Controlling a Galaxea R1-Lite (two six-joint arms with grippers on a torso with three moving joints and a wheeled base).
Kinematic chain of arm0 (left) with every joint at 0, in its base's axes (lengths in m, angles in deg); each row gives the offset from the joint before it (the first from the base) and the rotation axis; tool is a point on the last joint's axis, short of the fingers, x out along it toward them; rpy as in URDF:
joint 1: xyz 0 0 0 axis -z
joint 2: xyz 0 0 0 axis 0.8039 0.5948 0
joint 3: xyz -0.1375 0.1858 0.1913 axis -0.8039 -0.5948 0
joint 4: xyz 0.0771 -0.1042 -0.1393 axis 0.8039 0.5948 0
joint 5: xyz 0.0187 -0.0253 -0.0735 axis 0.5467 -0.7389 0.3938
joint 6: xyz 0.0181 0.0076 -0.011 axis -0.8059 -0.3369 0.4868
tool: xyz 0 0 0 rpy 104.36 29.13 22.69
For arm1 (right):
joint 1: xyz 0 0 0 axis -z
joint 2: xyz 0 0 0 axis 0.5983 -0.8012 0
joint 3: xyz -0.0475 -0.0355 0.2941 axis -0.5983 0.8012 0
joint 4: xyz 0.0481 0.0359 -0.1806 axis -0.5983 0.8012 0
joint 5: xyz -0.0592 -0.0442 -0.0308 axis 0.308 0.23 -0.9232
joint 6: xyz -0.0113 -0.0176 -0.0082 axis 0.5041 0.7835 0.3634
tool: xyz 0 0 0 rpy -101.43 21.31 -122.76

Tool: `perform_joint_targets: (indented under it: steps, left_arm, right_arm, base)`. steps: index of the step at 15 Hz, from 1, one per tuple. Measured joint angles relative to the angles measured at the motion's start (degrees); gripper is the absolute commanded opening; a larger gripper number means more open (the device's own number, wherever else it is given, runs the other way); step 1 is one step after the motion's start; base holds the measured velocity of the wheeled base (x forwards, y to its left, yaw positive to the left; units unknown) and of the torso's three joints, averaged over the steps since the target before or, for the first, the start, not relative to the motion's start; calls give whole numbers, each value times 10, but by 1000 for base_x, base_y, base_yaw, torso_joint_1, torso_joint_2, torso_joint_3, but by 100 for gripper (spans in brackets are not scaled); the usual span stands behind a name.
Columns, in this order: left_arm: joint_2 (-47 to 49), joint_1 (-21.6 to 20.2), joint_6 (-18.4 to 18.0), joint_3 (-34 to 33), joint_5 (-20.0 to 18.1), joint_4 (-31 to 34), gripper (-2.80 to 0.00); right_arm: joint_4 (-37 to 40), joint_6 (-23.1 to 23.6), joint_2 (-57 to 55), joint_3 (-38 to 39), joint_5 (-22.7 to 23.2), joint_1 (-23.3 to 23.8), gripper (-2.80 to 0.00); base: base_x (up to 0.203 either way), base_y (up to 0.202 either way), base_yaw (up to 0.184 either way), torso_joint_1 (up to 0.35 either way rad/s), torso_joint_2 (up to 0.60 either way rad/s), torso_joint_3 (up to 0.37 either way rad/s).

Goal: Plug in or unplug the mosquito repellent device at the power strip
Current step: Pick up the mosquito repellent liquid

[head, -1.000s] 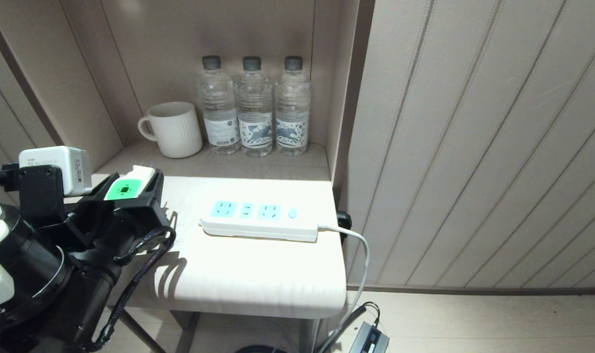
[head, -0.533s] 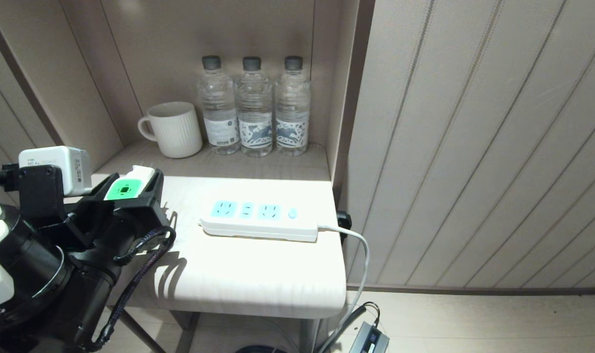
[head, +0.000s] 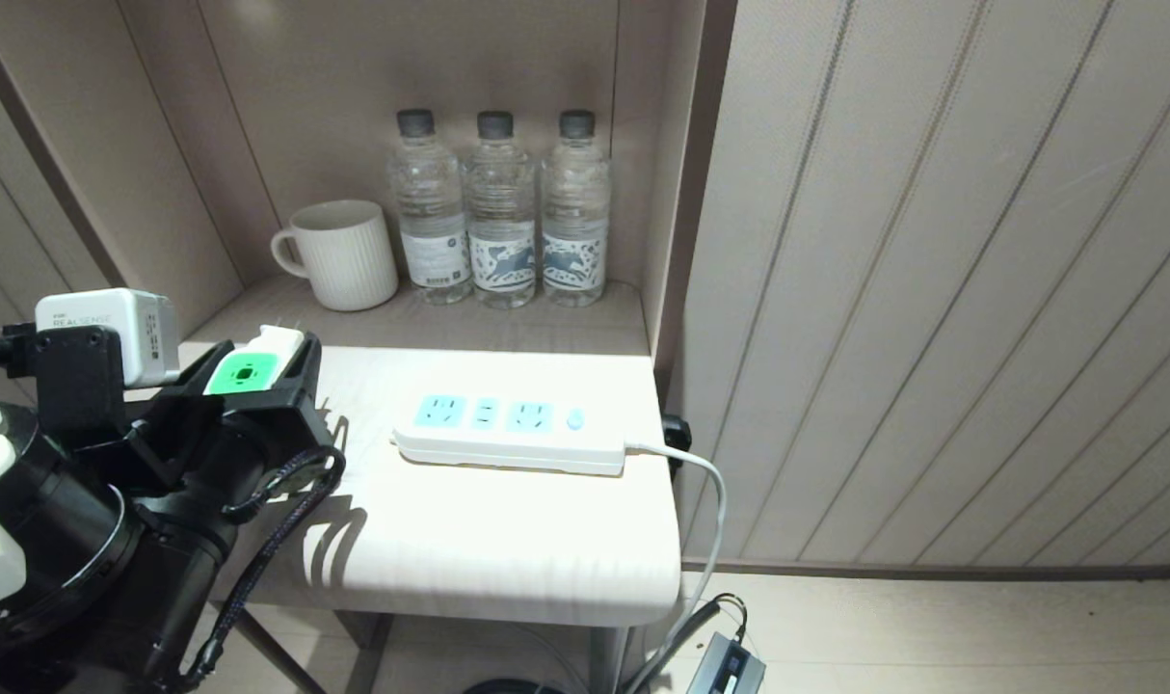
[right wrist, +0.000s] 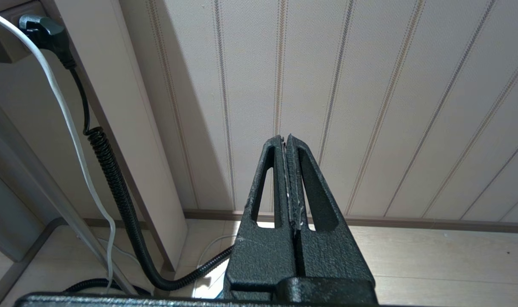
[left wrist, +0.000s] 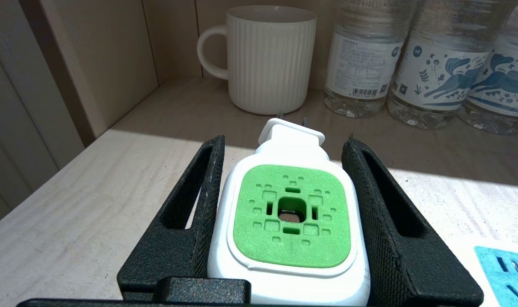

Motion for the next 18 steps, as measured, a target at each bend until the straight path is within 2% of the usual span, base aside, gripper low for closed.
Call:
perform_joint_targets:
  steps: [18]
  left_arm:
    - [0, 1, 0, -1, 0, 0, -280]
  right_arm:
    - [0, 0, 0, 0, 0, 0, -280]
  base:
    - [0, 0, 0, 0, 0, 0]
